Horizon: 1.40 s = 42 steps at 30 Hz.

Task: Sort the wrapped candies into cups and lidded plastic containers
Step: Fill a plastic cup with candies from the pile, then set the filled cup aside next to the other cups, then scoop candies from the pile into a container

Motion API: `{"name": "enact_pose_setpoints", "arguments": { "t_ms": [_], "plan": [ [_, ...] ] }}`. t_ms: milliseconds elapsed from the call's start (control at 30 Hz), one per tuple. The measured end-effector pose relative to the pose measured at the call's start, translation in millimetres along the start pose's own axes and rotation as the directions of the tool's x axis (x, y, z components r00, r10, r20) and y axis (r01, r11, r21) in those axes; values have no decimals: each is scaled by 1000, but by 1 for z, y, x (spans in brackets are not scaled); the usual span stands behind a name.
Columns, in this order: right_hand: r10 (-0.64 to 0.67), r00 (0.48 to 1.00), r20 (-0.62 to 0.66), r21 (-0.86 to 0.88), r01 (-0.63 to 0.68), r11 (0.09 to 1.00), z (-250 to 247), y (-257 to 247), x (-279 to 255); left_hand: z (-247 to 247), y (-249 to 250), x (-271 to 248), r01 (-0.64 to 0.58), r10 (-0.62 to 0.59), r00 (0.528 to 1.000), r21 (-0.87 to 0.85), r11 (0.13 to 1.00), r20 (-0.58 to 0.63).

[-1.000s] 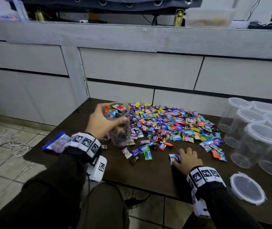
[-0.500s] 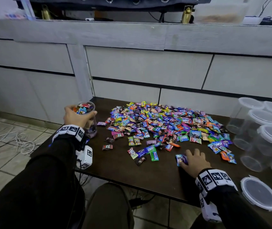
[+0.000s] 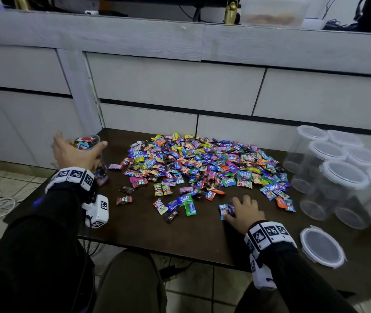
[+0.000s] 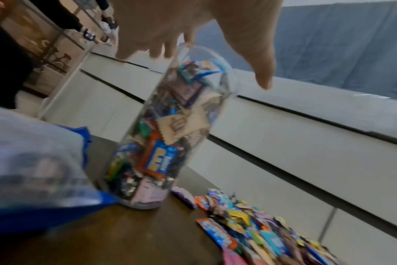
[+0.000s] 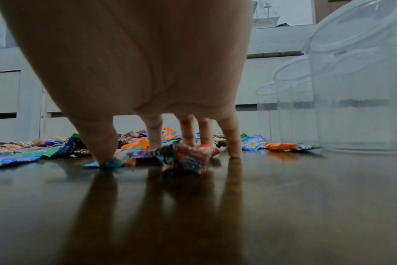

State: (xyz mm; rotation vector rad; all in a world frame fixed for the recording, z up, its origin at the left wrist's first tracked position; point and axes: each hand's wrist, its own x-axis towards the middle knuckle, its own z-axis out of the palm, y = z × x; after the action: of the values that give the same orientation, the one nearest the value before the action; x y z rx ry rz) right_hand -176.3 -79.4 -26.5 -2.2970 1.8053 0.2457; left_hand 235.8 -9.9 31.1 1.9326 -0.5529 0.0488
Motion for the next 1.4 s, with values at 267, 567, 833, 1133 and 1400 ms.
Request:
{"name": "enact_pose_setpoints", "arguments": {
  "t_ms": [267, 567, 833, 1133, 1400],
  "plan": [
    [-81, 984, -159, 161, 107, 981, -42, 21, -11, 33, 77, -109, -448, 523, 755, -270, 852, 395],
    [114, 704, -701, 138, -23, 990, -130, 108, -40, 84, 76, -242, -794, 253, 102, -75, 603, 962],
    [366, 790, -492, 116, -357, 927, -123, 166, -24, 95, 72, -257, -835, 79, 48, -4, 550, 996],
    [325, 798, -508, -129, -443, 887, -106, 169, -18, 98, 70, -254, -833, 82, 39, -13, 553, 996],
    [91, 829, -552, 169, 4, 986, -116, 149, -27, 101, 67, -253, -831, 83, 41, -13, 556, 996]
  ]
}}
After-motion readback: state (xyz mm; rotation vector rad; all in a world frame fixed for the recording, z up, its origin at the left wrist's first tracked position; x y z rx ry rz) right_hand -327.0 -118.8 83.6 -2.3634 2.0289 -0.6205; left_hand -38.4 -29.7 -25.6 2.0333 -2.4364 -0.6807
